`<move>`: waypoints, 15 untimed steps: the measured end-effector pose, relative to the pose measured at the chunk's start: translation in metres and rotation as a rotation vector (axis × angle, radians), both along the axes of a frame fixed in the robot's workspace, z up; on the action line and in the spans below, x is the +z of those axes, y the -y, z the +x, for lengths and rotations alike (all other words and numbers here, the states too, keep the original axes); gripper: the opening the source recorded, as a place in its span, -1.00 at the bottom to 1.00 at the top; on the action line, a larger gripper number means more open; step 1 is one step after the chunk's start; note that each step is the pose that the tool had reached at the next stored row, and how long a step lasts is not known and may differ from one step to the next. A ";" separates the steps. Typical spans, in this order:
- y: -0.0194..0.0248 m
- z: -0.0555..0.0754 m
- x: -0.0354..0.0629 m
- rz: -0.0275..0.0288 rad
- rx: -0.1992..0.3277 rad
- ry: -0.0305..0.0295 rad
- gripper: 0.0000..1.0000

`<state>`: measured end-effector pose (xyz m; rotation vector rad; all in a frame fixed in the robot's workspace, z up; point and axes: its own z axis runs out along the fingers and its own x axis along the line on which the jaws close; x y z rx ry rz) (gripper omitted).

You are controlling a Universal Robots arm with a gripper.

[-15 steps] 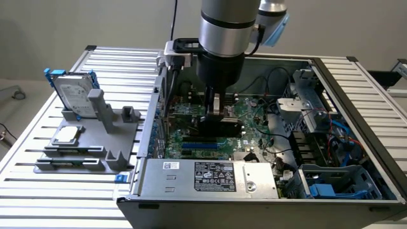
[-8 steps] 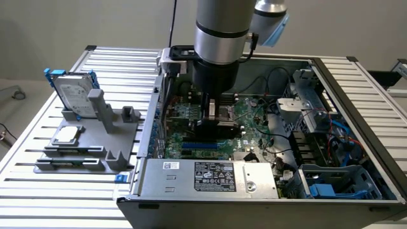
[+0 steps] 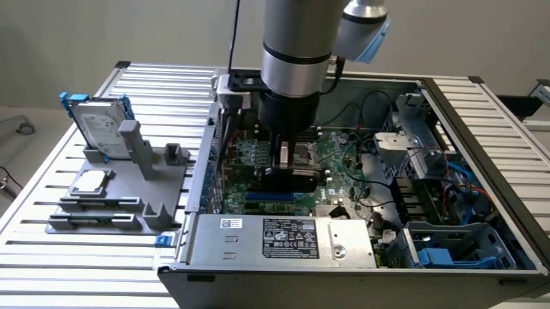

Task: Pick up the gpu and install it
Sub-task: 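Insert the gpu into the slot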

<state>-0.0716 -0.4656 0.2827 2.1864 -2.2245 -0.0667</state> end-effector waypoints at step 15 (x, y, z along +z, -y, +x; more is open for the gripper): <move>0.0002 -0.001 -0.0127 0.0000 -0.005 -0.0023 -0.48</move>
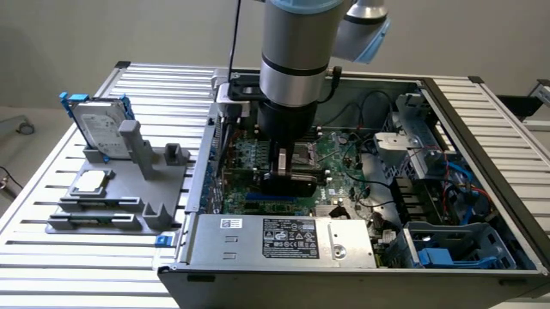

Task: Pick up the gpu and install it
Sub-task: 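Insert the gpu into the slot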

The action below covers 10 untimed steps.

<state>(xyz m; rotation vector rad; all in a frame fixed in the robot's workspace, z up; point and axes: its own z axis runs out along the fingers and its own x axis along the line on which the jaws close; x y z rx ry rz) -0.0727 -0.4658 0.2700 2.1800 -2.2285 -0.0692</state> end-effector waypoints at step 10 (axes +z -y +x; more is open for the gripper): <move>0.0000 0.000 -0.0020 0.0000 -0.006 -0.0075 -0.48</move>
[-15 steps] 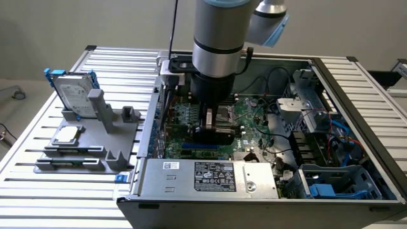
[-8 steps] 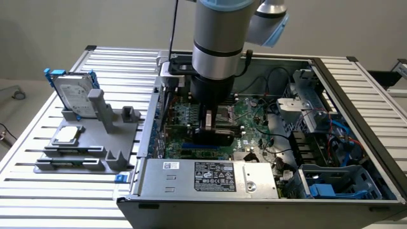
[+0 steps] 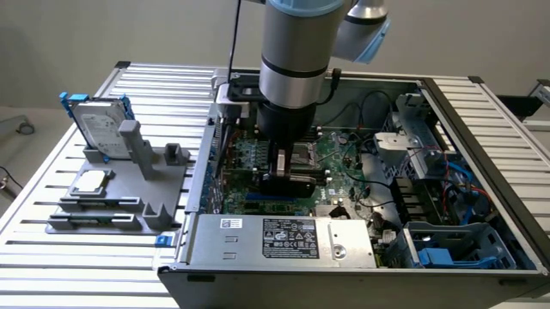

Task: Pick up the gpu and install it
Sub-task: 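Insert the gpu into the slot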

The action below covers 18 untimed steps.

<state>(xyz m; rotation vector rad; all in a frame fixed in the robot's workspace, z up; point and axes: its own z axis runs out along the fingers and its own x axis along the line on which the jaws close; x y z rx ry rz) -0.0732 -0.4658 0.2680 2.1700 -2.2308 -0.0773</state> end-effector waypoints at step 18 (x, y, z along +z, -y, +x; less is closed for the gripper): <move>0.0000 -0.002 -0.0011 0.0041 0.002 -0.0002 -0.48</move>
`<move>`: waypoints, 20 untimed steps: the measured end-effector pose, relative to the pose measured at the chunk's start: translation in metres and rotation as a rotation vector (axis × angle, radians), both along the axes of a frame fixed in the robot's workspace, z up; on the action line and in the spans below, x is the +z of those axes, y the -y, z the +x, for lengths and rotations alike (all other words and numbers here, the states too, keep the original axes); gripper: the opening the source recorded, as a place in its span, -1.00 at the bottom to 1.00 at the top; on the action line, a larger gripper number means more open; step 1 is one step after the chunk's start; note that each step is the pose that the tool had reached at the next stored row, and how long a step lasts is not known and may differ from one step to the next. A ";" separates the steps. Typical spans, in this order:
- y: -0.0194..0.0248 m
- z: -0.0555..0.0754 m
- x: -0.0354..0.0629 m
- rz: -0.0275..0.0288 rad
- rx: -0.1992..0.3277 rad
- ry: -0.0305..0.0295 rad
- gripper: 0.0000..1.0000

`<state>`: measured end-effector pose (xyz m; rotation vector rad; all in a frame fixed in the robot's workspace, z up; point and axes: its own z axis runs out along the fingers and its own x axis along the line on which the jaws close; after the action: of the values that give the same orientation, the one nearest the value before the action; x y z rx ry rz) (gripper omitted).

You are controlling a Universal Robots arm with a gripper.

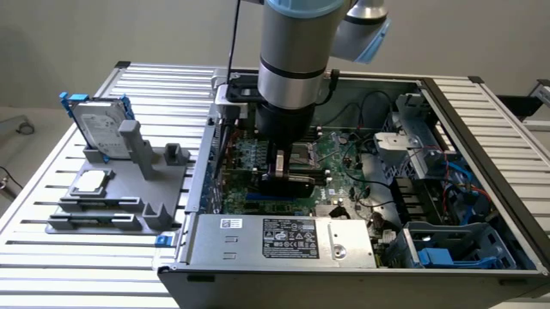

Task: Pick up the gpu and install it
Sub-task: 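Insert the gpu into the slot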

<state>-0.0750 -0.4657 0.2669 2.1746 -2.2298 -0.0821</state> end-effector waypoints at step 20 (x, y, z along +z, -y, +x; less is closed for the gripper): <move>0.0001 -0.001 -0.0030 0.0084 0.016 0.0030 -0.48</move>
<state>-0.0763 -0.4659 0.2638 2.1981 -2.2171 -0.0881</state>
